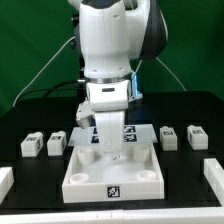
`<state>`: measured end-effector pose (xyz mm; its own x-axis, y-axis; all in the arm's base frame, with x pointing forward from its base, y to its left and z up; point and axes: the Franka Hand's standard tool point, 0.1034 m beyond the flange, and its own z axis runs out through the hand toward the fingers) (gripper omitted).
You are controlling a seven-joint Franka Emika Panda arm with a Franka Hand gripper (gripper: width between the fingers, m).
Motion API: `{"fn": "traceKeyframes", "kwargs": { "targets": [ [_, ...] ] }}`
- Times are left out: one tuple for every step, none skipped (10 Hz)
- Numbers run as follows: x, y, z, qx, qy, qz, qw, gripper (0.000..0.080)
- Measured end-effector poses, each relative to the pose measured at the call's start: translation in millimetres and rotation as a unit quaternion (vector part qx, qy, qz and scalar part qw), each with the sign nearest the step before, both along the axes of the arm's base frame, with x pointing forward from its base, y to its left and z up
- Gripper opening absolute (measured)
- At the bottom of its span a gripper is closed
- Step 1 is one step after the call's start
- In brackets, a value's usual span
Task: Assemble one leg
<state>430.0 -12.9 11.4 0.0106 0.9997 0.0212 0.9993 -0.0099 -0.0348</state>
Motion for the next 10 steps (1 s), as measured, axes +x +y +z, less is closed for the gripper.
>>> {"fn": "traceKeyframes", "kwargs": {
  "targets": [
    [0.0,-0.1,0.0,0.000,0.000,0.000,1.000,0.0421],
    [-0.2,-0.1,-0.1,0.000,0.000,0.000,1.000,0.0245],
    [-0.2,-0.2,-0.1,0.000,0.000,0.000,1.000,0.0071],
    [0.5,-0.3,0.5,0.000,-0.001,0.000,1.000,0.0071],
    [0.5,-0.3,0.5,0.000,-0.001,0.000,1.000,0.0059],
    [0.5,-0.4,0.5,0.000,-0.001,0.000,1.000,0.0059],
    [0.6,-0.4,0.5,0.000,-0.001,0.000,1.000,0.0059],
    [0.6,-0.4,0.5,0.000,-0.001,0.000,1.000,0.0059],
    [0.6,-0.4,0.5,0.000,-0.001,0.000,1.000,0.0059],
    [0.6,-0.3,0.5,0.000,-0.001,0.000,1.000,0.0059]
  ]
}}
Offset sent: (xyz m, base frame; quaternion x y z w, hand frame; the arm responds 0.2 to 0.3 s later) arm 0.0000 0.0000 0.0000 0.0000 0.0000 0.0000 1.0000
